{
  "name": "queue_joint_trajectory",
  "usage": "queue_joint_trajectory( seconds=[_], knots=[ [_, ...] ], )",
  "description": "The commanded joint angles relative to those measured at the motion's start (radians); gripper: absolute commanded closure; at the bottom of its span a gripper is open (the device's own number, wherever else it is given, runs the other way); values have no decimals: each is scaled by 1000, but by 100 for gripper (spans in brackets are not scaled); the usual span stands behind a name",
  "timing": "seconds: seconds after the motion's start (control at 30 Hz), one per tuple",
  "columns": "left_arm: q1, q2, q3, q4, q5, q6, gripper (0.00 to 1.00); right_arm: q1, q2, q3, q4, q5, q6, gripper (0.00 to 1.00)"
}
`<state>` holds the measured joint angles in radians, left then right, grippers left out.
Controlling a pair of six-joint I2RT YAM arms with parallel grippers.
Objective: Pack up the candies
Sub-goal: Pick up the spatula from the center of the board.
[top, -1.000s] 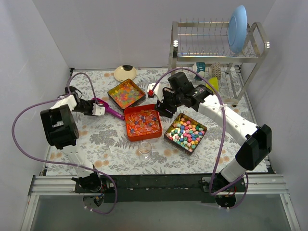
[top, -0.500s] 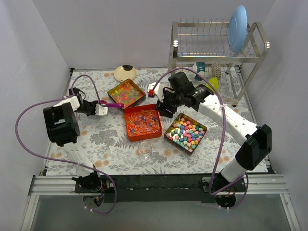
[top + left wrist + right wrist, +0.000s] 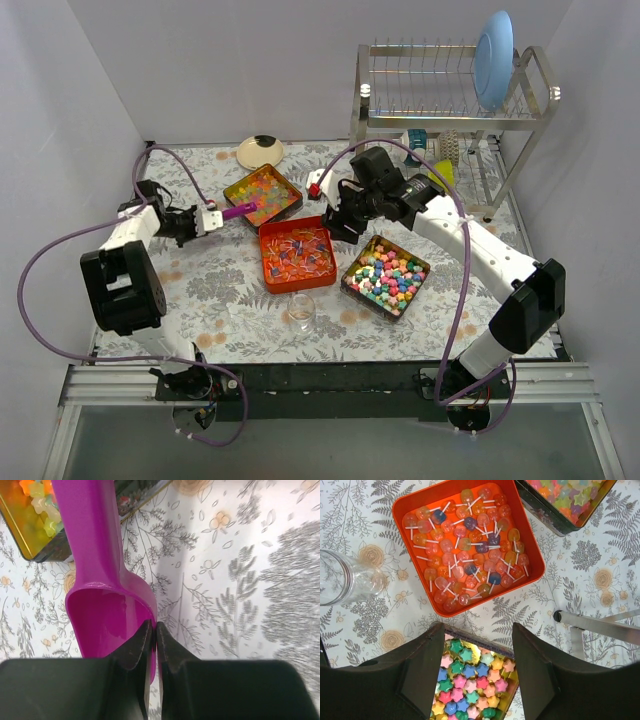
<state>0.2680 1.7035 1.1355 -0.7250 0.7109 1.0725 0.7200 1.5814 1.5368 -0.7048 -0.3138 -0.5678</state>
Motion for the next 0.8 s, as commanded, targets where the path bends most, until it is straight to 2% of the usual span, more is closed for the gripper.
queue_joint_trajectory(
  seconds=[0.0, 0.07, 0.17, 0.37, 0.47, 0.53, 0.77],
  knots=[
    [-4, -139, 104, -220, 53, -143, 100, -4, -32, 59, 2, -60, 0, 36],
    [-7, -156, 164, -371, 84, -142, 100, -4, -37, 83, -4, -102, -4, 34],
    [-36, -209, 181, -490, 122, -204, 100, -5, -29, 161, -19, -155, -15, 32],
    [-142, -334, 124, -544, 153, -304, 100, -1, 70, 368, -53, -264, -15, 28],
    [-185, -364, 119, -536, 160, -374, 100, 12, 106, 404, -58, -283, -21, 26],
    [-210, -384, 118, -522, 163, -420, 100, 18, 114, 407, -42, -278, -29, 21],
    [-254, -430, 121, -504, 171, -488, 100, 42, 190, 486, -61, -278, -67, 21]
  ],
)
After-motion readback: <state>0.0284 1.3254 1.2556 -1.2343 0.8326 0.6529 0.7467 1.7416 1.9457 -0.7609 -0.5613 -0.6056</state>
